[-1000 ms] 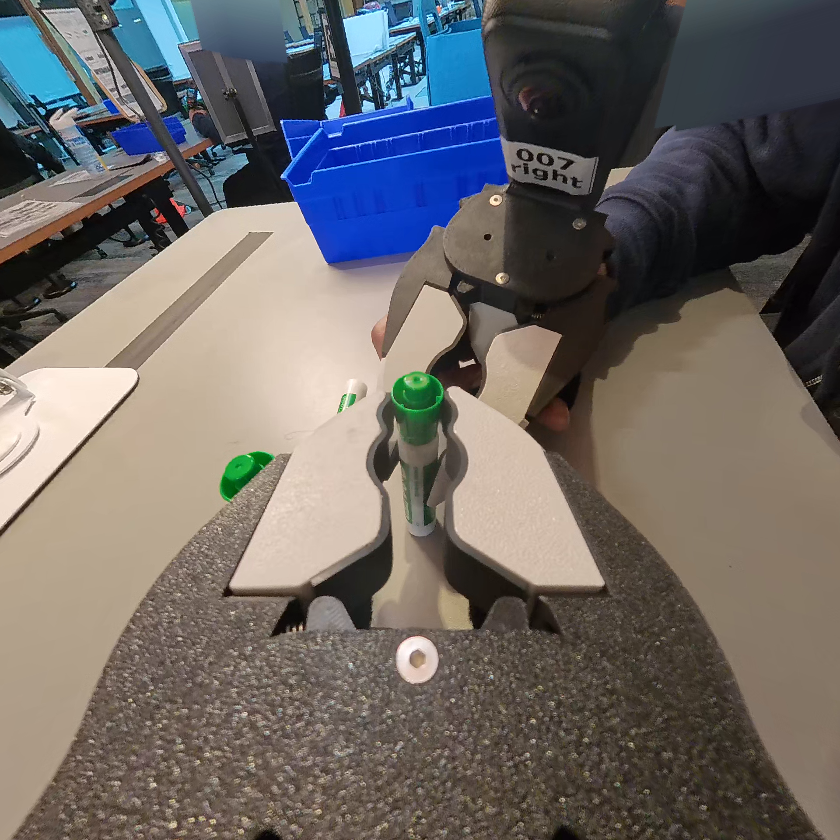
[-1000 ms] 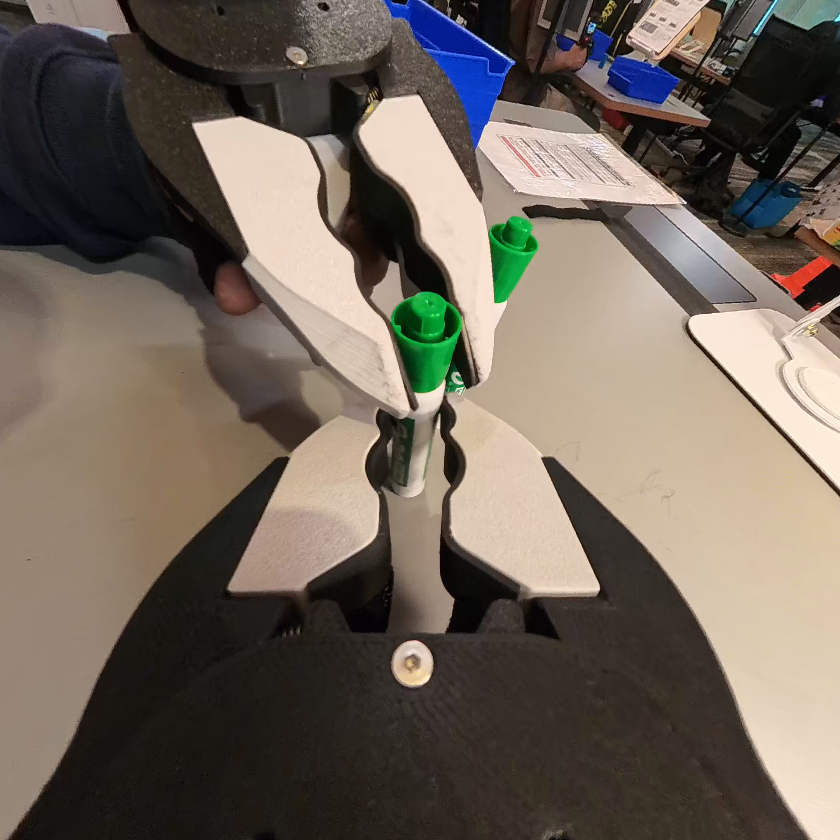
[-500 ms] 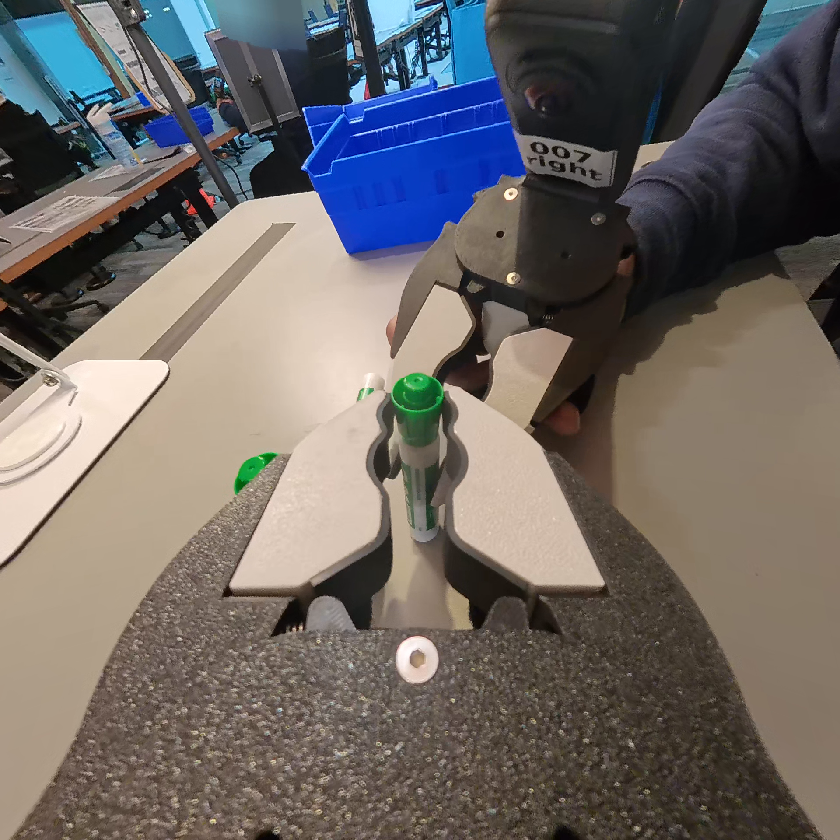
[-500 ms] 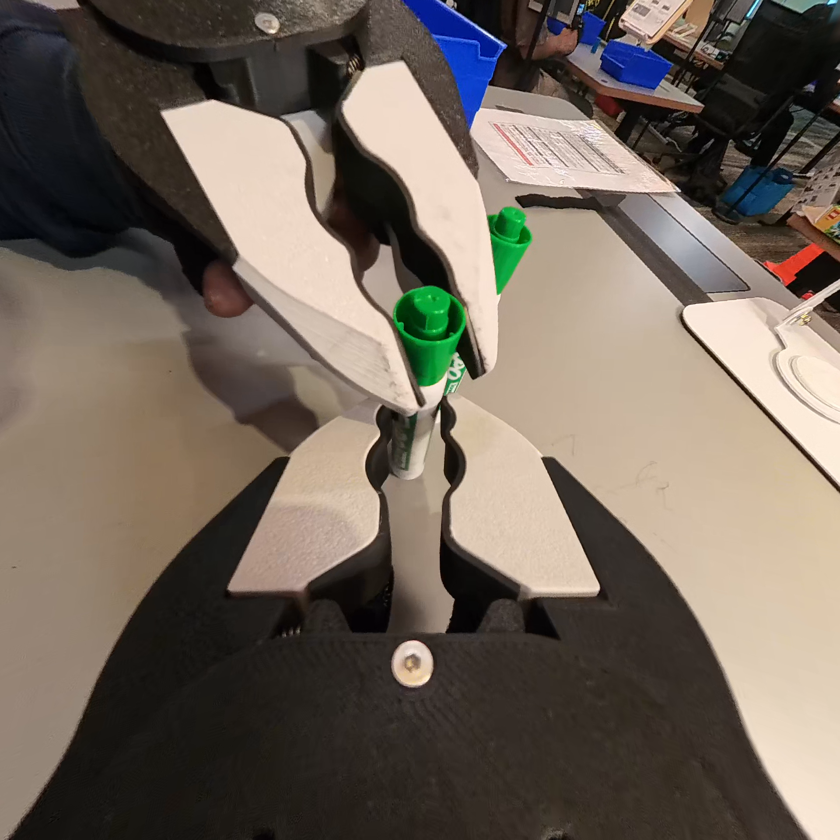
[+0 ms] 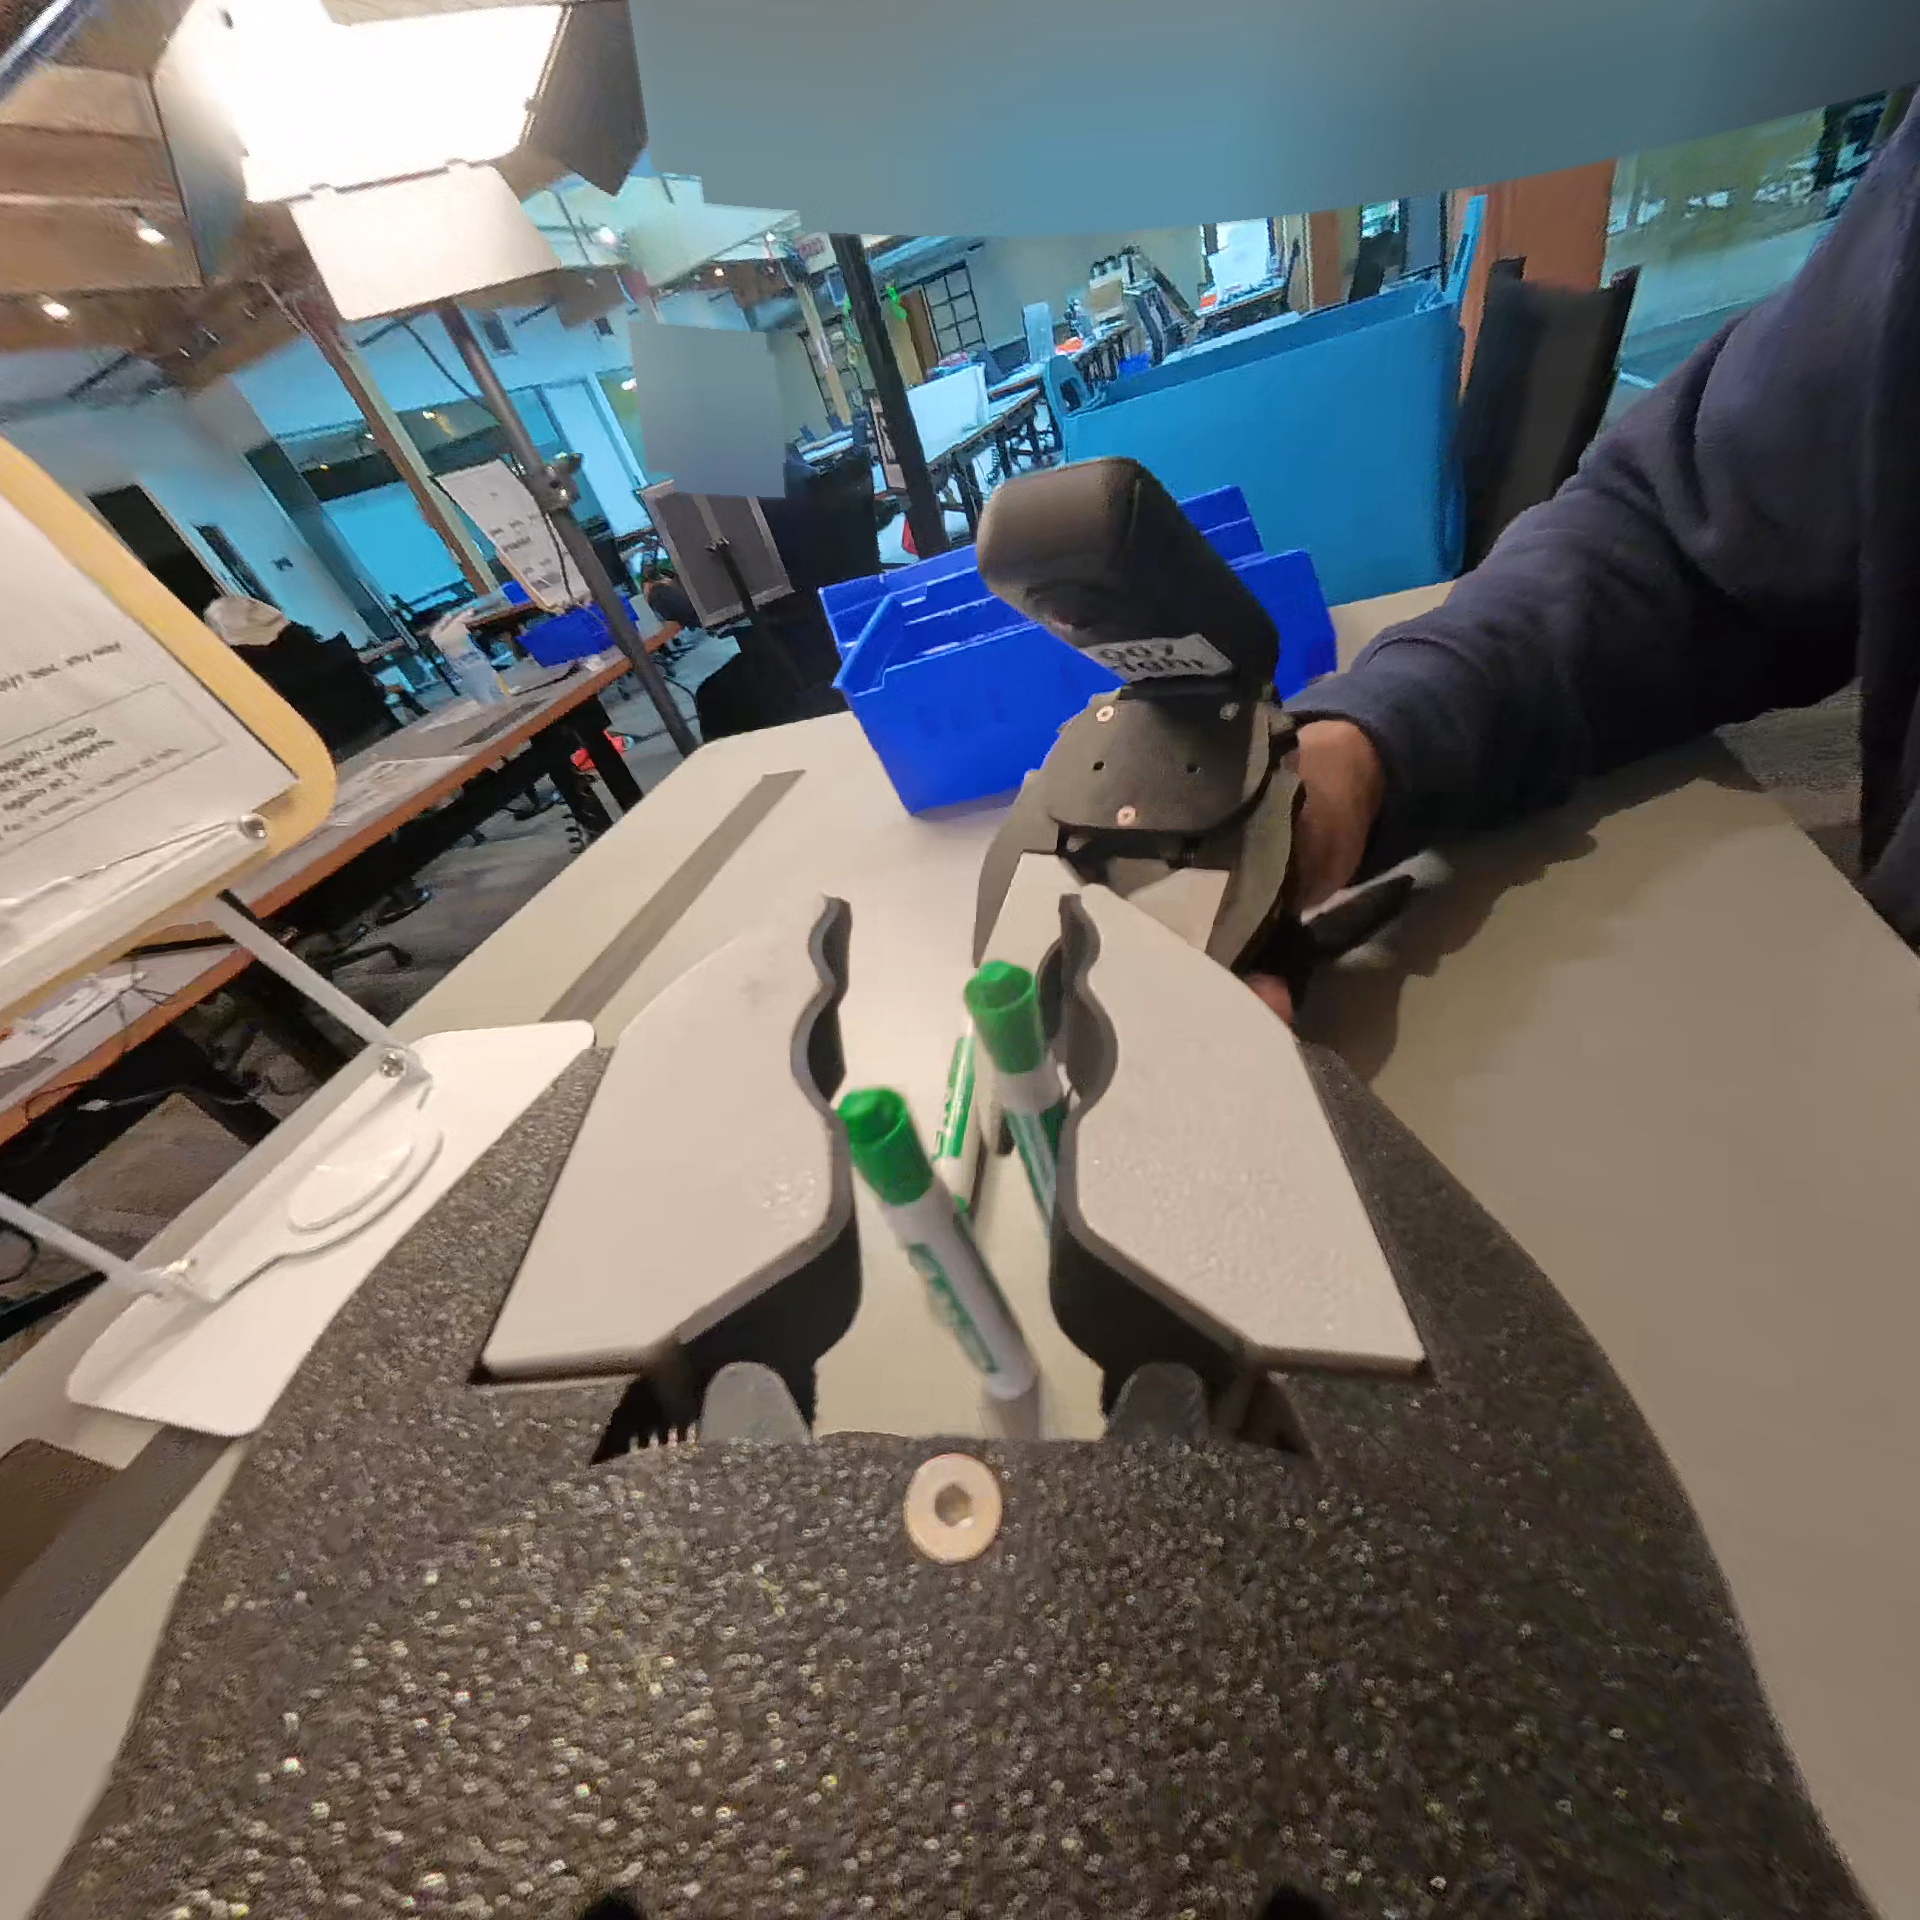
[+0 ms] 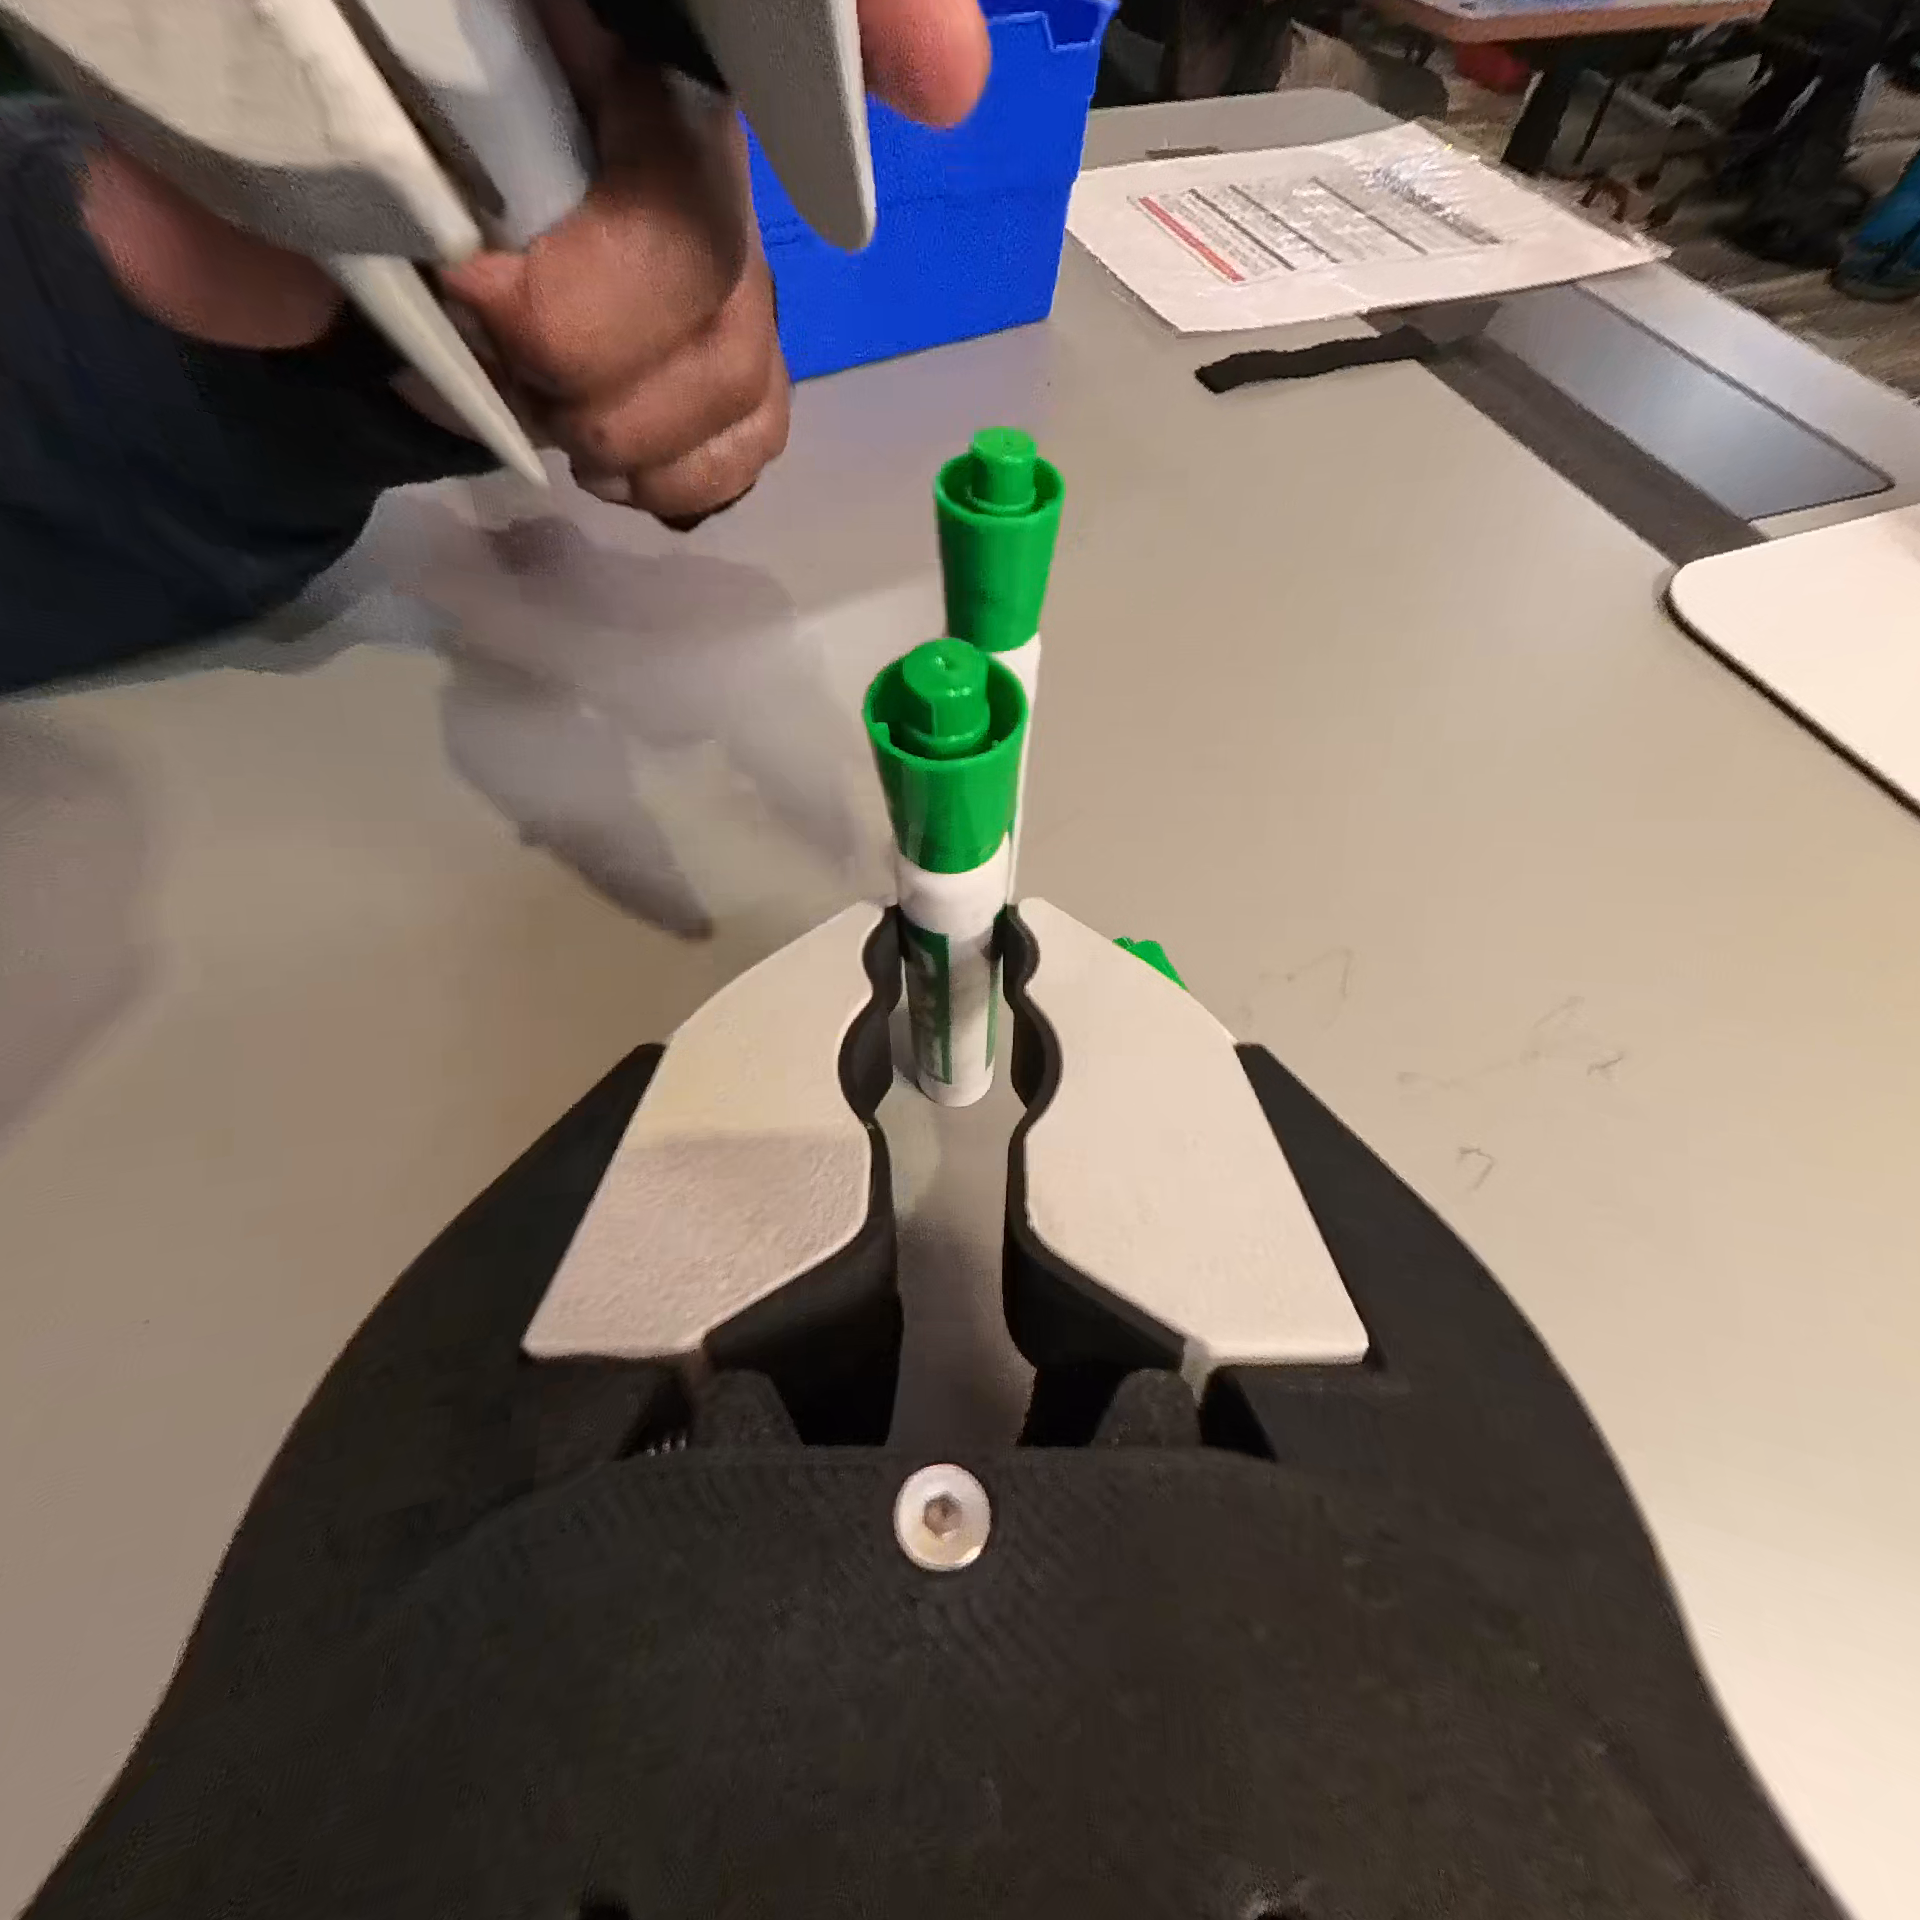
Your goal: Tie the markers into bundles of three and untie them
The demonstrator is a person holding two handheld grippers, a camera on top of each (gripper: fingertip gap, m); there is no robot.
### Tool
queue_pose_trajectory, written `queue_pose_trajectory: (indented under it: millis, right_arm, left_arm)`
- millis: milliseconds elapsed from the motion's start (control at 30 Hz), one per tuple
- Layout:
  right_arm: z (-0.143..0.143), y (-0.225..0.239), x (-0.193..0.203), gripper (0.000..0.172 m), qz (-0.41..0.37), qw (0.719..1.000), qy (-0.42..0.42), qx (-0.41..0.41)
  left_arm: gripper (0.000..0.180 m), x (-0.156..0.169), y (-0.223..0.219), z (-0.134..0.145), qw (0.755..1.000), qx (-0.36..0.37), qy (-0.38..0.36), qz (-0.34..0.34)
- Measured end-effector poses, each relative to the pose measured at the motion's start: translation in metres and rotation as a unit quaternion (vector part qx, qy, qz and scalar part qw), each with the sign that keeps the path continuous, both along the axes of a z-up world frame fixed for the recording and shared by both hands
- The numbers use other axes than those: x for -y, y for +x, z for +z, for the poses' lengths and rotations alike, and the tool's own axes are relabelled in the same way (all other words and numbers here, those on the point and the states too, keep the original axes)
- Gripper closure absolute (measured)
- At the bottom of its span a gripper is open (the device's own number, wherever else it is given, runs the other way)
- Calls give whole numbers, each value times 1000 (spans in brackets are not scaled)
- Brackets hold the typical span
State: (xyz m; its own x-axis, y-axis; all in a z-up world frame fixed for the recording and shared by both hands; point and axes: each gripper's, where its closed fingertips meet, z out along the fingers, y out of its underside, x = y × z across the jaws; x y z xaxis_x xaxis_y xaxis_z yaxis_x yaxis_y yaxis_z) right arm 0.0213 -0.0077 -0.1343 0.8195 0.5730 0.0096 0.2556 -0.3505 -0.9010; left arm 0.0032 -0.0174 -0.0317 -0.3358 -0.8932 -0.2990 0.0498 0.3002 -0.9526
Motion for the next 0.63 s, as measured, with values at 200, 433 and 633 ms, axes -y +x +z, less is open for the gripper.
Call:
queue_pose_trajectory:
  millis: [200,433,633]
  right_arm:
    - [0,5,-15,153,14,999,-24,-18]
    - [2,4,-24,153,31,999,-14,-24]
    - [0,1,-24,153,46,998,-17,-28]
  left_arm:
    - [138,-35,-9,-54,991,-119,-49,-26]
    - [139,-33,-2,-100,977,-209,-42,-30]
    - [149,-33,3,-113,971,-238,-18,-10]
